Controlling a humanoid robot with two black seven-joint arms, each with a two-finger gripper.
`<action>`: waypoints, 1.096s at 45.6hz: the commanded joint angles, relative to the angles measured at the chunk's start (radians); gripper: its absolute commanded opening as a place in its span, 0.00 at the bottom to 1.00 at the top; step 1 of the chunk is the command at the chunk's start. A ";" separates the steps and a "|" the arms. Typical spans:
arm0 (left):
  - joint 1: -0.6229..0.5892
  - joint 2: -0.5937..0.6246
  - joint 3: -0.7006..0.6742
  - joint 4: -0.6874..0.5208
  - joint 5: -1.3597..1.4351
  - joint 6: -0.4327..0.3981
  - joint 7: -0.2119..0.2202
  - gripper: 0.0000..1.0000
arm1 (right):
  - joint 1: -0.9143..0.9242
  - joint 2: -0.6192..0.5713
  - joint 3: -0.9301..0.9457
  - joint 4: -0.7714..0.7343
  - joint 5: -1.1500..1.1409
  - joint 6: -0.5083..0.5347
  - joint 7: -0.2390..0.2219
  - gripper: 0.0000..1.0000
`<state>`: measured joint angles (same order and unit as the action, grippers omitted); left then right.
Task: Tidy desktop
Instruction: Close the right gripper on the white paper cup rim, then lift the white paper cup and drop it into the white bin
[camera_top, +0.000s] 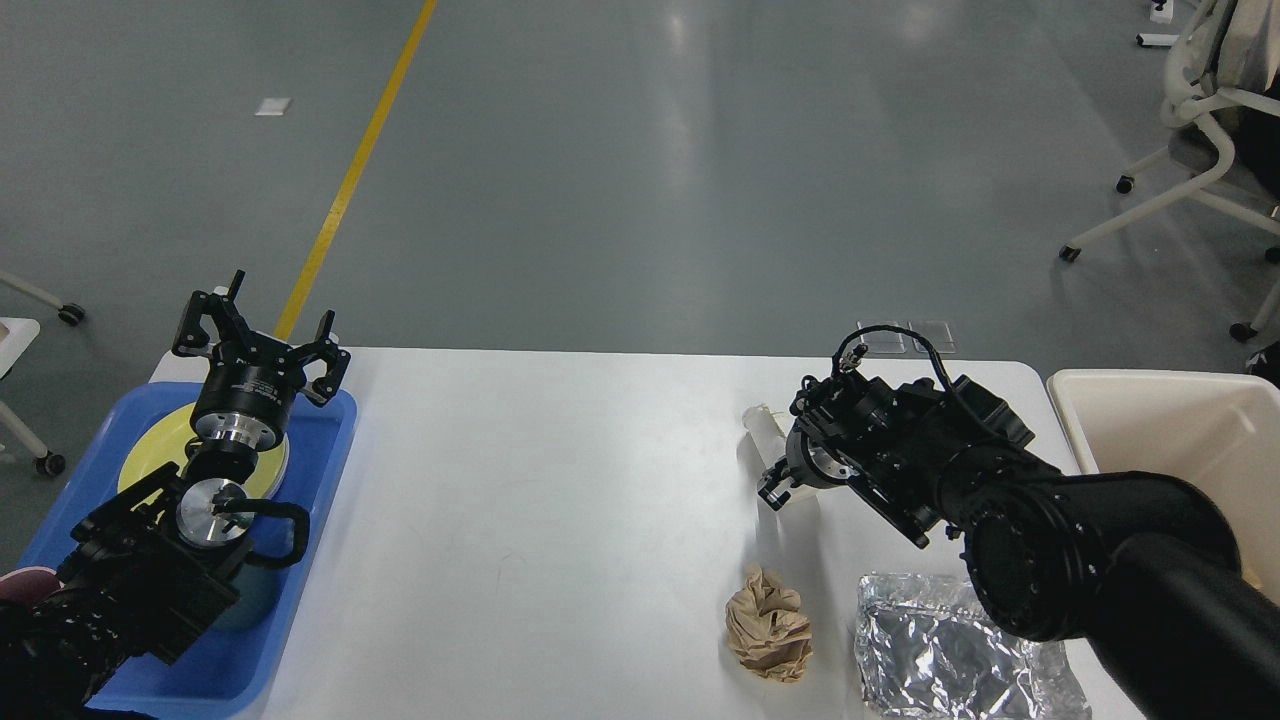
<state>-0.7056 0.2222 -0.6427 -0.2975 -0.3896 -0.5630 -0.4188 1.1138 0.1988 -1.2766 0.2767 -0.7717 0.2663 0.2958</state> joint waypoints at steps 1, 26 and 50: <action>0.000 0.000 0.000 0.000 0.000 0.000 0.000 0.97 | 0.001 0.001 -0.001 0.006 0.003 0.028 0.002 0.00; 0.000 0.000 0.000 0.000 0.000 0.000 0.000 0.97 | 0.262 -0.047 0.054 0.114 0.377 0.336 0.005 0.00; 0.000 0.000 0.000 0.000 0.000 0.000 0.000 0.97 | 0.735 -0.312 0.122 0.282 0.525 0.694 0.014 0.00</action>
<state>-0.7056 0.2224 -0.6427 -0.2977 -0.3897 -0.5630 -0.4188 1.7794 -0.0480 -1.1431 0.5583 -0.2600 0.9593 0.3097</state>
